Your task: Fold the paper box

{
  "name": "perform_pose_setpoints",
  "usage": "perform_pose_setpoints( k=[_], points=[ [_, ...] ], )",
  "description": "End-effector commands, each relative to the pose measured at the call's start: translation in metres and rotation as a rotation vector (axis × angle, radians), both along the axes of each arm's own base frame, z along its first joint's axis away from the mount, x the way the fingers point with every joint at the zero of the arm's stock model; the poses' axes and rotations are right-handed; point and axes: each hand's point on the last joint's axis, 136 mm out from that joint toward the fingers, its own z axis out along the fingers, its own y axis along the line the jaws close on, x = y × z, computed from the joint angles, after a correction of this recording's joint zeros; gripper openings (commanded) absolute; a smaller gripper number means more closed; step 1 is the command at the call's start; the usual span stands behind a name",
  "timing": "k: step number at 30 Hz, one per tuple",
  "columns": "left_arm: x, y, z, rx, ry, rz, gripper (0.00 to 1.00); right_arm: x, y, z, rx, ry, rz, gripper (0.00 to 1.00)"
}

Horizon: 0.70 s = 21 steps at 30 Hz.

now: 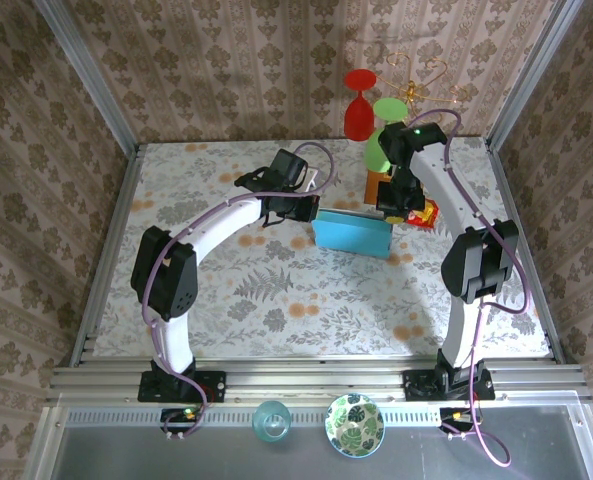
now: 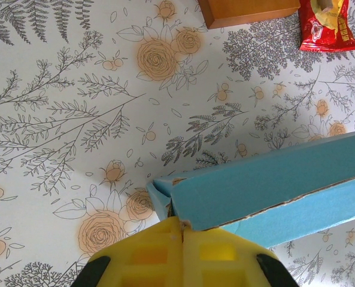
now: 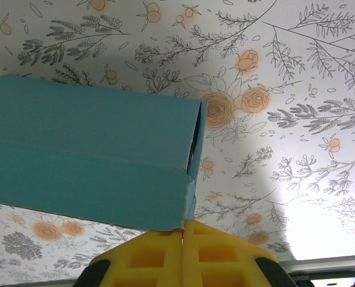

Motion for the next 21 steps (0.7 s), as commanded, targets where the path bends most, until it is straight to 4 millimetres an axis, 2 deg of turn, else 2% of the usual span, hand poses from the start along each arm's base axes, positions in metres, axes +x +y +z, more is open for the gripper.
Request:
perform_pose_setpoints(
  k=[1,9,21],
  points=[
    [-0.0255,0.0068,-0.0429,0.093,0.139,-0.011,0.02,0.0037,0.0168,-0.0014,0.079,0.013,-0.032,0.00],
    [-0.0256,0.0074,-0.0443,0.094,0.144,-0.007,0.01,0.0023,0.0189,-0.0060,0.106,0.023,-0.058,0.00],
    [-0.0256,0.0083,-0.0444,0.096,0.149,0.000,0.01,0.0049,0.0170,-0.0020,0.143,0.023,-0.091,0.00]
  ],
)
